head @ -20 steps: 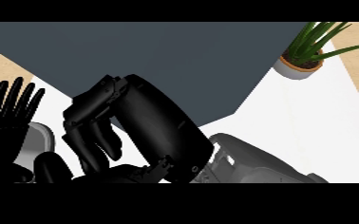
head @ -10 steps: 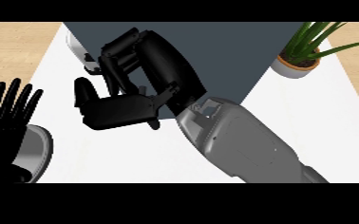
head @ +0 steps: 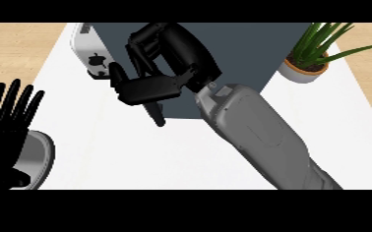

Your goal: Pick up the wine, place it into the cabinet and close the cabinet

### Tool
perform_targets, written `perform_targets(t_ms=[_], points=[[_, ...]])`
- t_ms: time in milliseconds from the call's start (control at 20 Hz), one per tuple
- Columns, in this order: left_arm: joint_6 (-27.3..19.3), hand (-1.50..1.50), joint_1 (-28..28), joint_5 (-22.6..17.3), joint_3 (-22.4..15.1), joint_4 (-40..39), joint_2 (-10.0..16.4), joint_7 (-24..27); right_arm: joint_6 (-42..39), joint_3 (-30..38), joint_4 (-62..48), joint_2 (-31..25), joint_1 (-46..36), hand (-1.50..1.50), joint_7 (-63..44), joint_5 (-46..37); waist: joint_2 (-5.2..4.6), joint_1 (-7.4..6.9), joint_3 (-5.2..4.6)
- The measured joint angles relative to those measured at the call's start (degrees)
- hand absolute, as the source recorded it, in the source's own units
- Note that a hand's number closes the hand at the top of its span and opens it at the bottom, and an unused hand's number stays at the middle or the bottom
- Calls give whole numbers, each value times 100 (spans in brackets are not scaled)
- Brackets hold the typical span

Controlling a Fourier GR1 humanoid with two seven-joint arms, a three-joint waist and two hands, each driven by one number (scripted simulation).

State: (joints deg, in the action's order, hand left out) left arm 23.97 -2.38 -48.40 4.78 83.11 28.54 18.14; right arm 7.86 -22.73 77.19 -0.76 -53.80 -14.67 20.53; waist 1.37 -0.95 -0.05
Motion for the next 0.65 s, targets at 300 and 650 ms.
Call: perform_targets(t_ms=[300,650], points=[[15,-150,84,88,5,-44,-32,-27,-473,85,-259,-93,-2,150,410,-24,55,-35,-39],[88,-150,154,147,-16,-76,-55,-28,-809,148,-443,-173,-15,150,698,-32,91,-75,-63]])
